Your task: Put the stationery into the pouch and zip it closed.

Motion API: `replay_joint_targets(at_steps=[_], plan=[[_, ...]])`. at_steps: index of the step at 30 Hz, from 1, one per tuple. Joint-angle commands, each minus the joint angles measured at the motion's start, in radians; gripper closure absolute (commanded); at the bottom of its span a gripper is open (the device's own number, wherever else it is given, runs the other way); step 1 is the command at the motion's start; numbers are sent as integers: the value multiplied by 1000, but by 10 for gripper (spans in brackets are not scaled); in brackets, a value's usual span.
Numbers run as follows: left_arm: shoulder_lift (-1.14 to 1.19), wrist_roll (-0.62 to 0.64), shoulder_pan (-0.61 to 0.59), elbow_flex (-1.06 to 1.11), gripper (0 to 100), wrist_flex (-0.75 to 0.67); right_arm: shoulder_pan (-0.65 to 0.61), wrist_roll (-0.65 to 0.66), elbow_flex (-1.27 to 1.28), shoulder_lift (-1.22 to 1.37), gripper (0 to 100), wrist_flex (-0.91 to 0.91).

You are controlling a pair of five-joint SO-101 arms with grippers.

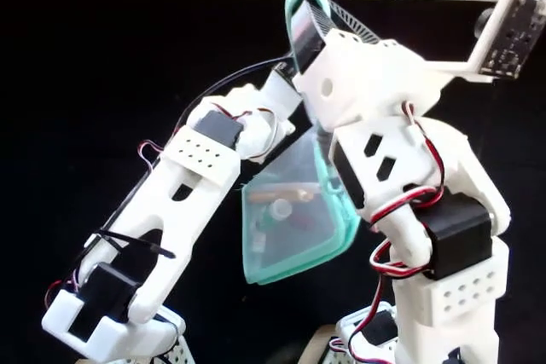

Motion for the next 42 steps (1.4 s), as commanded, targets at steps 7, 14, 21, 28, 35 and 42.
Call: replay_joint_targets(at_steps=[7, 14, 21, 28, 35, 42], plan=[[-61, -5, -206, -157, 989, 130, -10, -18, -7, -12, 989, -27], [-292, -5, -271, -360, 988, 397, -12, 46, -61, -2, 991, -154], [-524, 11, -157, -447, 889, 704, -10, 112, -61, -2, 991, -208], [-684, 267, -104, -455, 787, 881, -5, 112, -61, -1, 991, -234], [-737, 445, 38, -444, 737, 898, 8, 110, -61, 2, 991, -317], [-647, 499, 188, -430, 737, 845, 53, -12, -59, 8, 991, -317]])
